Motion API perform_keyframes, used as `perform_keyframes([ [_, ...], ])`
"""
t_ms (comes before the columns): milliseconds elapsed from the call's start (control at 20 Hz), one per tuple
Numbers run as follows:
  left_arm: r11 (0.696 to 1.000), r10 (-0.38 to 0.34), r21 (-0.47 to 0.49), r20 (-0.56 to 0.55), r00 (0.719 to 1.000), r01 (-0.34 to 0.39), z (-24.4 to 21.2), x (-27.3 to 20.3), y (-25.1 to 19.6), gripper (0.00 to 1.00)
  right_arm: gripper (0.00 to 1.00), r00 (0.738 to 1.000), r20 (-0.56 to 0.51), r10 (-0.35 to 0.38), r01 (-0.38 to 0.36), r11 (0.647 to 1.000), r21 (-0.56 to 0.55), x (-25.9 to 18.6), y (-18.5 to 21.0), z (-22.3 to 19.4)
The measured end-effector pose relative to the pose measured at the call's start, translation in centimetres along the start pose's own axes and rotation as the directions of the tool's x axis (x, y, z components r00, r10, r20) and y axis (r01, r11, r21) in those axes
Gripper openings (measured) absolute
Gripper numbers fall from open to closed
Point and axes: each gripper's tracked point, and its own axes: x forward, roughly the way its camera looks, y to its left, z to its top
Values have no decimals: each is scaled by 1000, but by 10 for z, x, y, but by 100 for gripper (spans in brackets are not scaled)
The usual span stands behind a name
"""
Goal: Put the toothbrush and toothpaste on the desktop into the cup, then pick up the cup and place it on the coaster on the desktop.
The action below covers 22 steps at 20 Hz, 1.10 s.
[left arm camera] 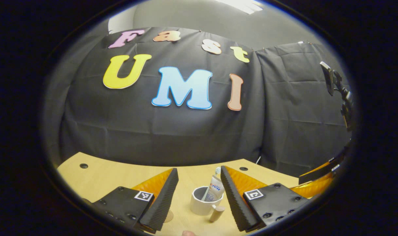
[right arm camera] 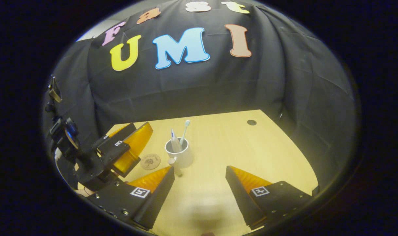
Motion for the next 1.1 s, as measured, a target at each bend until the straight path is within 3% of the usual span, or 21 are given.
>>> perform_keyframes([
  [500, 990, 121, -68, -24, 992, -122, 33, -48, 24, 87, 96, 999, -19, 45, -46, 997, -55, 30, 29, 16],
  [800, 978, 185, -81, -71, 980, -191, 34, -70, 41, 87, 96, 992, -115, 51, -58, 997, -58, 64, 42, 8],
  [1100, 970, 222, -72, -104, 969, -230, 37, -84, 49, 88, 96, 966, -255, 39, -53, 997, -48, 100, 48, -8],
])
